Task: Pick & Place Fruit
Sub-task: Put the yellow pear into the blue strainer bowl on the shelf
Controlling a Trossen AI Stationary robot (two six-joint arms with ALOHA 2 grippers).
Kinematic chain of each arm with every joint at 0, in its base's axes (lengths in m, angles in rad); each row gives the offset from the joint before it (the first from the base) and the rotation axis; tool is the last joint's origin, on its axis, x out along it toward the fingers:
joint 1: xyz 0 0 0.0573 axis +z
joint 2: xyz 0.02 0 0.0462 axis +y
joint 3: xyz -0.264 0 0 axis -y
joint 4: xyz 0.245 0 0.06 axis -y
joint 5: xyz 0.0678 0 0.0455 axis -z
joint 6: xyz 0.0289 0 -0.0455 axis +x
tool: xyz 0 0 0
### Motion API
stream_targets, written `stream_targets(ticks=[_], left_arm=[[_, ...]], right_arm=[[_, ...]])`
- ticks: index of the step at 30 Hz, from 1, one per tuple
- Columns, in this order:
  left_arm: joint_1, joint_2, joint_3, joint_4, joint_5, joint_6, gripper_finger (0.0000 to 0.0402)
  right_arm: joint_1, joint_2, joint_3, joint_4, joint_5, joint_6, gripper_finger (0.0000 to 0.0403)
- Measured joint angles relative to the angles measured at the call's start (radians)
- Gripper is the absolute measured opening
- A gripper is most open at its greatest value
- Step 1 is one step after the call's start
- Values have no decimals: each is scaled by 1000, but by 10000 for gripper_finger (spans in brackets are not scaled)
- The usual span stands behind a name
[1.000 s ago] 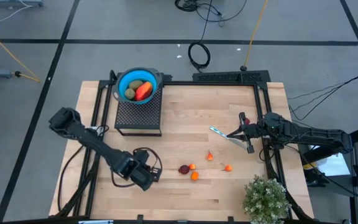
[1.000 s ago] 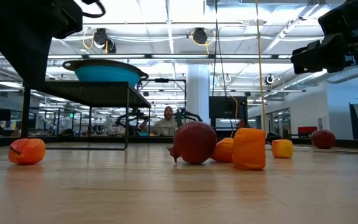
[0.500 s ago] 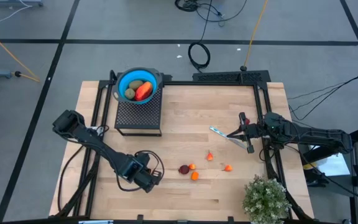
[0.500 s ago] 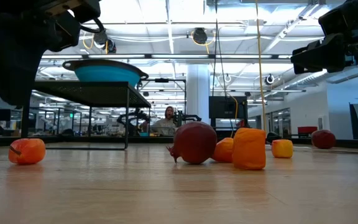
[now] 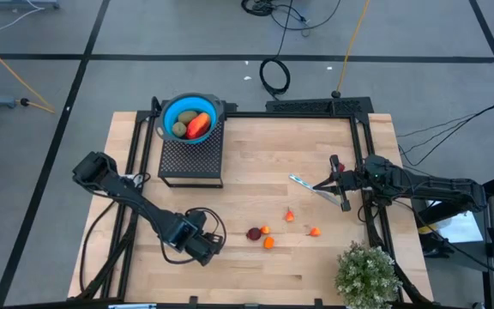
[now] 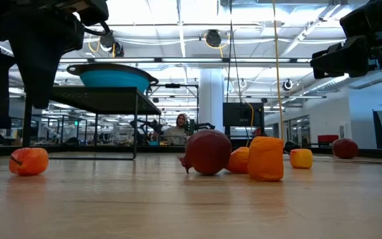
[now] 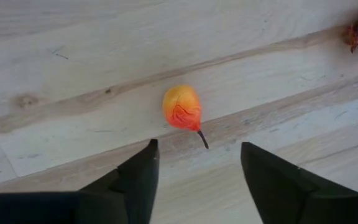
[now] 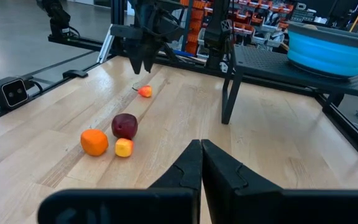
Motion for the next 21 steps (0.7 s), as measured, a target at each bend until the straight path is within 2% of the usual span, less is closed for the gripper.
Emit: stream_targets(ticks=[7, 14, 21], left_arm=[[3, 36, -1, 6, -37, -58, 261], [15, 104, -1, 7, 18, -82, 264], [33, 124, -2, 6, 11, -80, 264]], right_arm=[[0, 0, 0, -12, 0, 0, 0], [0, 0, 0, -16, 0, 0, 0], [0, 0, 0, -15, 0, 0, 0]])
